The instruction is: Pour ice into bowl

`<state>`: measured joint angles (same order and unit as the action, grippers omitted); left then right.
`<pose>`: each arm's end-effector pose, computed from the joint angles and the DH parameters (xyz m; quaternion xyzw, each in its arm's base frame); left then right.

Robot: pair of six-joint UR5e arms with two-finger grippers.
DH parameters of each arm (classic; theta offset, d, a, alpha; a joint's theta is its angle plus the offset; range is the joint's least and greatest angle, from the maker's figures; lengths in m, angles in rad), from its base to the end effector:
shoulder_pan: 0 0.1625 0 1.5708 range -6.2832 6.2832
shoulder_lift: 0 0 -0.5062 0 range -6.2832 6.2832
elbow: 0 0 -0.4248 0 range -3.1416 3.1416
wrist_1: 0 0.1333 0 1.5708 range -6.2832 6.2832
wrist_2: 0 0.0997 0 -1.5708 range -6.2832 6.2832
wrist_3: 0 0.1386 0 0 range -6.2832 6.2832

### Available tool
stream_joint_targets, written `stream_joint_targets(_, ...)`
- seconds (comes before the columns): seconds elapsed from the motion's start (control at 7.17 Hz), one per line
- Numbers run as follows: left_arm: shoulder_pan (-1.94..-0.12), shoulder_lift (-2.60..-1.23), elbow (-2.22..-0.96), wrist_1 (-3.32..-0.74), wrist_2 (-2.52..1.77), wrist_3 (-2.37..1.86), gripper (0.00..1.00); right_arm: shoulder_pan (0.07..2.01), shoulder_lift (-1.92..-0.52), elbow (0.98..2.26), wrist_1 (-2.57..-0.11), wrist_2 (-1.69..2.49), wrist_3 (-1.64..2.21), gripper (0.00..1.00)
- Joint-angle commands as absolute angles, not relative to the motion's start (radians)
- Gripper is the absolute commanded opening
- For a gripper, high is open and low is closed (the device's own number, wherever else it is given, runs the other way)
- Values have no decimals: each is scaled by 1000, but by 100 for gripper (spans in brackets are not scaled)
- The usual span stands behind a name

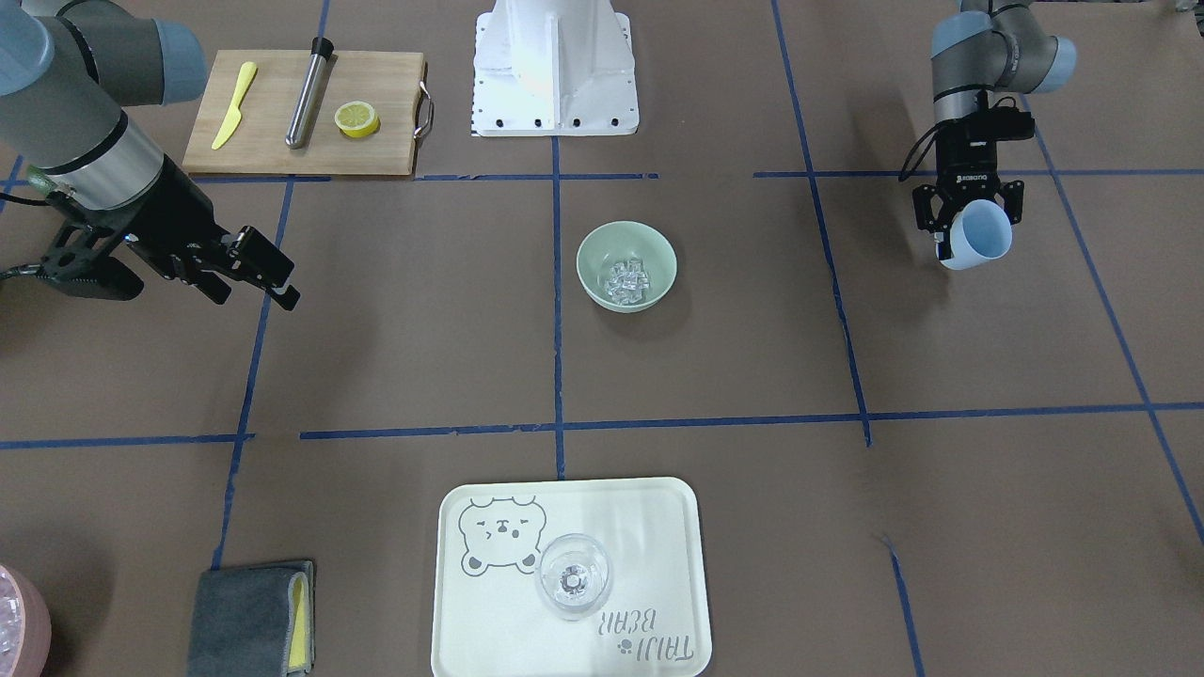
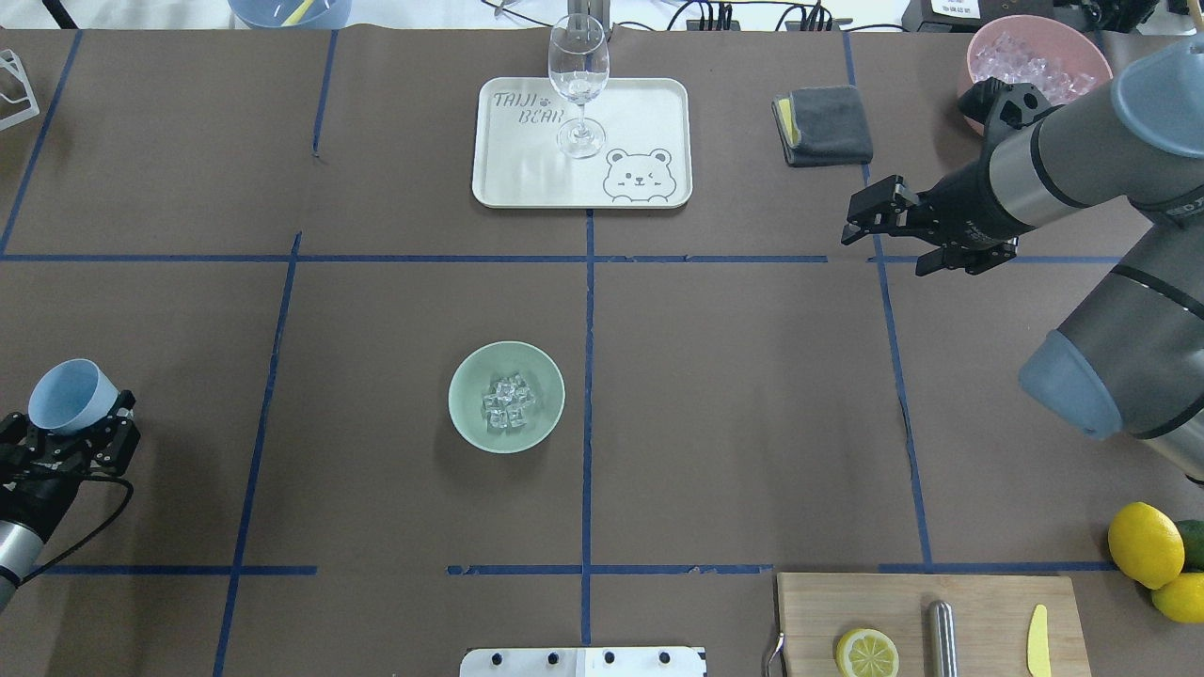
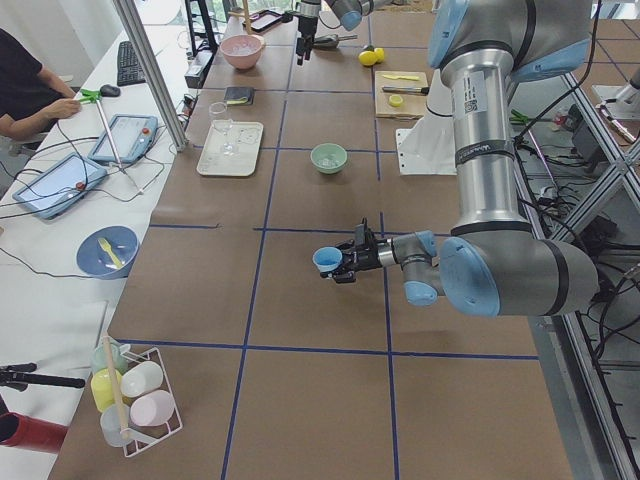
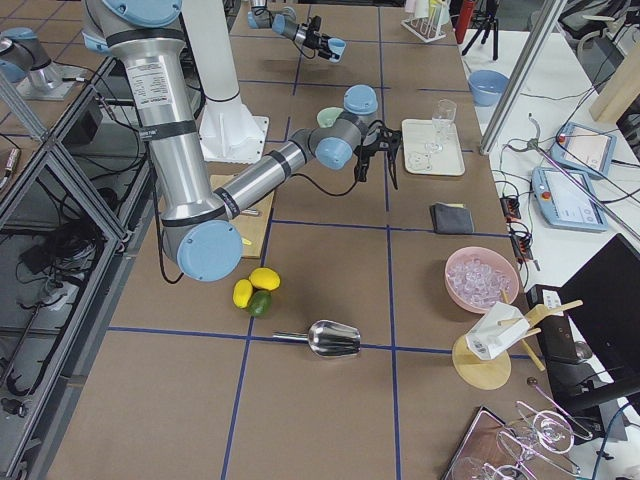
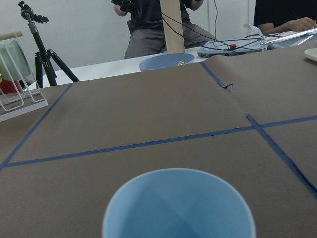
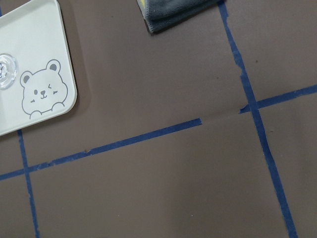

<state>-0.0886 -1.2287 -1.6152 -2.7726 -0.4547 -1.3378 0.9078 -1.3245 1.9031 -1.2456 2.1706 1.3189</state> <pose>0.3216 -0.2874 0.7233 0.5295 0.2895 -0.1757 0.7778 -0.3447 -0.5309 0.4136 0.0062 -0.4946 0.1547 0.8552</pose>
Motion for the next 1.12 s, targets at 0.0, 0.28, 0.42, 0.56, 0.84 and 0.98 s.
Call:
stream_joint_targets(0.0, -90, -1252, -1565, -2868, -428, -1335, 0, 907, -1324, 1904, -1246, 2171, 1319, 100)
stream_joint_targets(0.28, -127, -1267, -1525, -2887, -436, -1316, 0, 907, -1324, 1905, -1244, 2171, 1325, 100)
stream_joint_targets(0.42, -143, -1275, -1523, -2885, -434, -1268, 0, 907, -1324, 1913, -1246, 2171, 1328, 100)
stream_joint_targets(0.56, -175, -1308, -1516, -2884, -436, -1225, 0, 907, -1324, 1914, -1246, 2171, 1330, 100)
stream_joint_targets(0.84, -202, -1353, -1462, -2884, -458, -1224, 0, 907, -1324, 1921, -1246, 2169, 1330, 100)
stream_joint_targets(0.98, -210, -1354, -1453, -2884, -465, -1224, 0, 907, -1324, 1921, -1246, 2169, 1330, 100)
